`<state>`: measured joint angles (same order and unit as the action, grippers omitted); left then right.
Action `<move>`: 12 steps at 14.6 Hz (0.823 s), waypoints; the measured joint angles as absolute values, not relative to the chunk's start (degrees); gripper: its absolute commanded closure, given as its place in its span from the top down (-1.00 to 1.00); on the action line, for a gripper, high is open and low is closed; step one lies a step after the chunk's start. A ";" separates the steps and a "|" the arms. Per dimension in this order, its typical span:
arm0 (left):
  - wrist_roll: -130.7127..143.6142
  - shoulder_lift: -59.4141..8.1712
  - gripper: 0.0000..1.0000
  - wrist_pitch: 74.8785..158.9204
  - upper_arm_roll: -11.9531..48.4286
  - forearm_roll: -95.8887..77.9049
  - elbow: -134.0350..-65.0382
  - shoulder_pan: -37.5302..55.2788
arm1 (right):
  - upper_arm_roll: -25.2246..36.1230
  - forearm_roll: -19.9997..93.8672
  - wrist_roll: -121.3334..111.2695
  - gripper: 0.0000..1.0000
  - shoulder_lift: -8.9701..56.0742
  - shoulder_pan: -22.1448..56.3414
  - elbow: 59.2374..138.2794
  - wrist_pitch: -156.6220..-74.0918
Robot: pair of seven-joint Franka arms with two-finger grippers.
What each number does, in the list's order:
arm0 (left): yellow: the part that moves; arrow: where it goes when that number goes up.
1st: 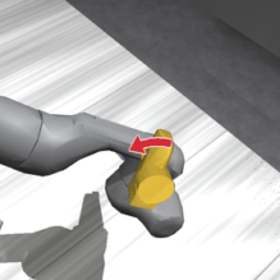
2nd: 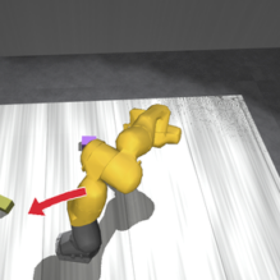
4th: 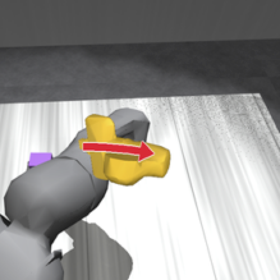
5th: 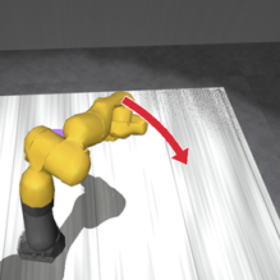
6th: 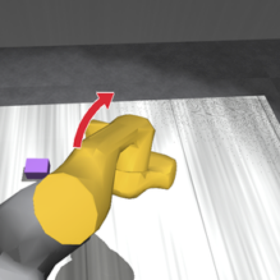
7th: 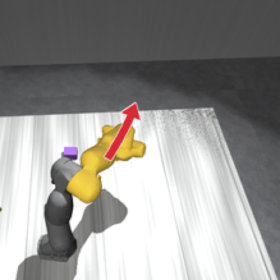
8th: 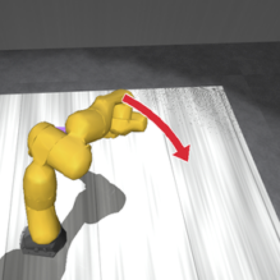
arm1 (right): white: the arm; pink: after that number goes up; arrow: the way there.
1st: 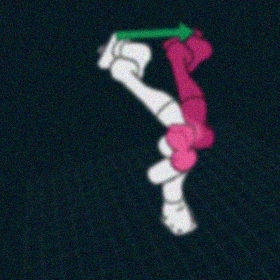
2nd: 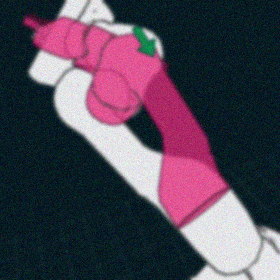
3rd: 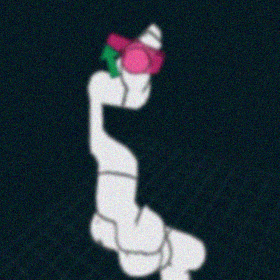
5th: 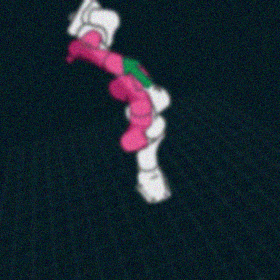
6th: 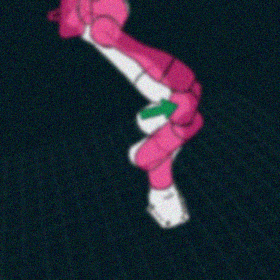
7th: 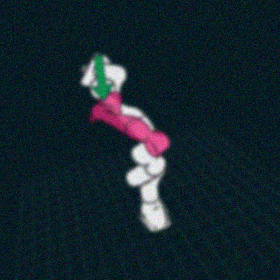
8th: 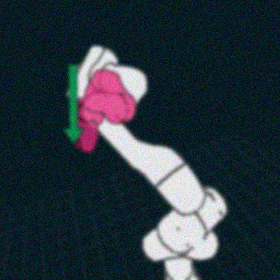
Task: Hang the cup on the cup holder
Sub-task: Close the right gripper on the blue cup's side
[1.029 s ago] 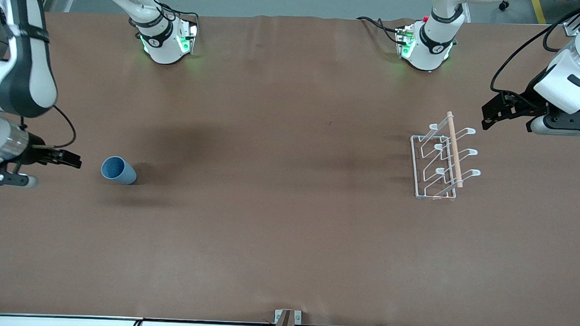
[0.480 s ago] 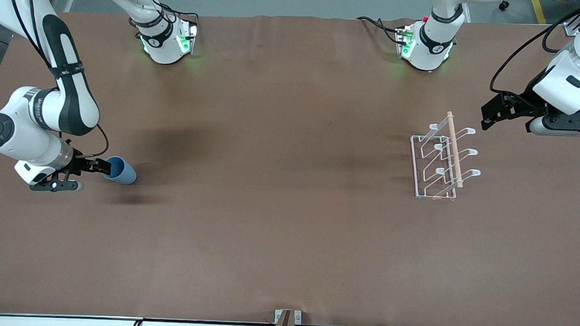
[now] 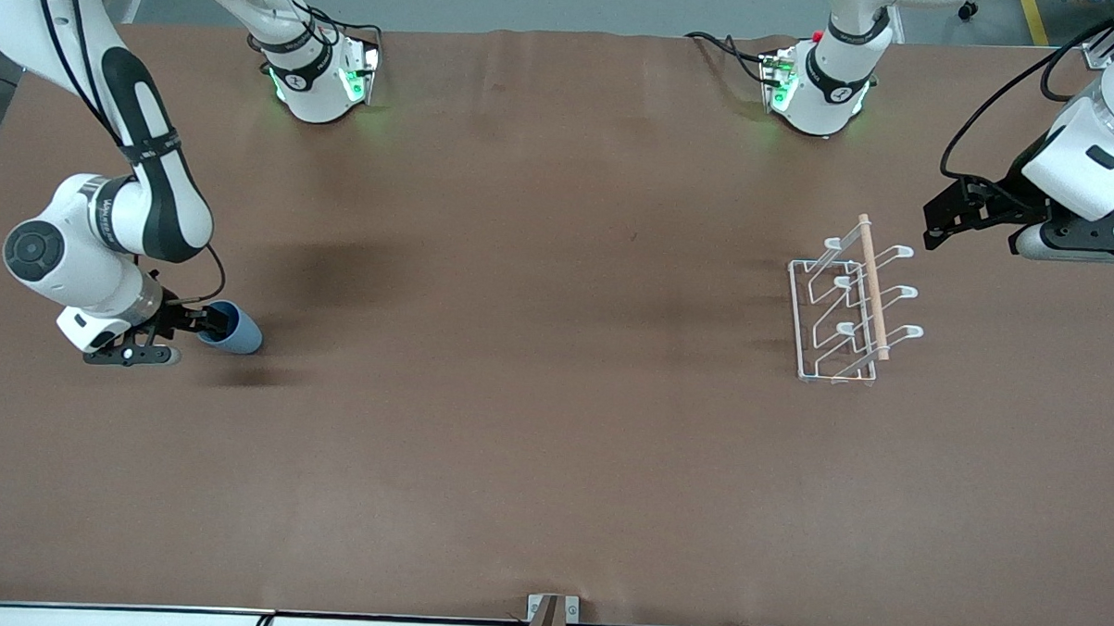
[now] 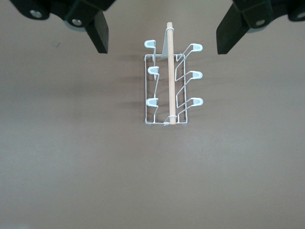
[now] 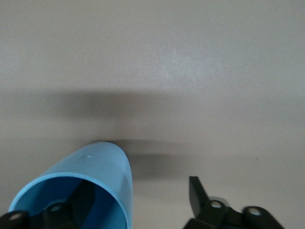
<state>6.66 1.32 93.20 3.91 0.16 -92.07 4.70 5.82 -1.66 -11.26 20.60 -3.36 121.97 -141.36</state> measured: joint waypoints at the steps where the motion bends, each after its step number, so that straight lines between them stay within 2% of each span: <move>1: 6.66 1.32 1.00 93.20 3.91 0.16 -92.12 4.70 | 5.82 -1.66 -11.26 -0.16 20.59 -3.36 122.10 -141.36; 3: 6.66 1.32 1.00 93.20 3.93 0.16 -92.17 4.70 | 5.80 -1.66 -11.26 -0.55 20.59 -3.36 122.10 -141.30; 4: 6.66 1.32 1.00 93.20 3.94 0.16 -92.19 4.71 | 5.78 -1.64 -11.25 -0.89 20.59 -3.36 122.09 -141.12; 5: 6.66 1.32 1.00 93.20 3.94 0.16 -92.21 4.71 | 5.73 -1.54 -11.25 -0.99 20.59 -3.36 122.09 -140.92; 9: 6.66 1.32 1.00 93.20 3.96 0.16 -92.25 4.71 | 5.57 0.82 -11.20 -0.99 20.22 -3.36 121.66 -140.15; 12: 6.66 1.32 1.00 93.20 3.97 0.16 -92.25 4.71 | 5.58 1.51 -11.20 -0.99 20.10 -3.36 119.20 -135.91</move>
